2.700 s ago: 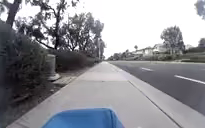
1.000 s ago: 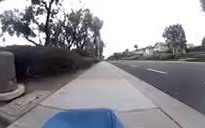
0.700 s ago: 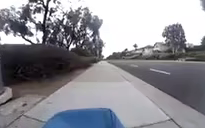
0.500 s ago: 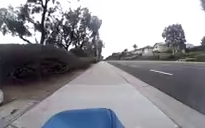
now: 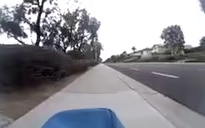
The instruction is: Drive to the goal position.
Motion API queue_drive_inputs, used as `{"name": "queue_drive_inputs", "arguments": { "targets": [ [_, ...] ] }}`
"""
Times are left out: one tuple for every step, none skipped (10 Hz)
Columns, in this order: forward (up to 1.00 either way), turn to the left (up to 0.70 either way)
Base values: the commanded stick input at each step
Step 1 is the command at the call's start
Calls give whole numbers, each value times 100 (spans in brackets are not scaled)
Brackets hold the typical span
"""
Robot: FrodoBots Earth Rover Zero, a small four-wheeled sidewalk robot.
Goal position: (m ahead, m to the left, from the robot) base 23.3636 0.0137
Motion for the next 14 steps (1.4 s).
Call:
{"name": "queue_drive_inputs", "arguments": {
  "targets": [
    [100,0],
    [100,0],
    [100,0],
    [100,0],
    [100,0],
    [100,0],
    [100,15],
    [100,27],
    [100,27],
    [100,27],
    [100,27],
    [100,4],
    [100,0],
    [100,0]
  ]
}}
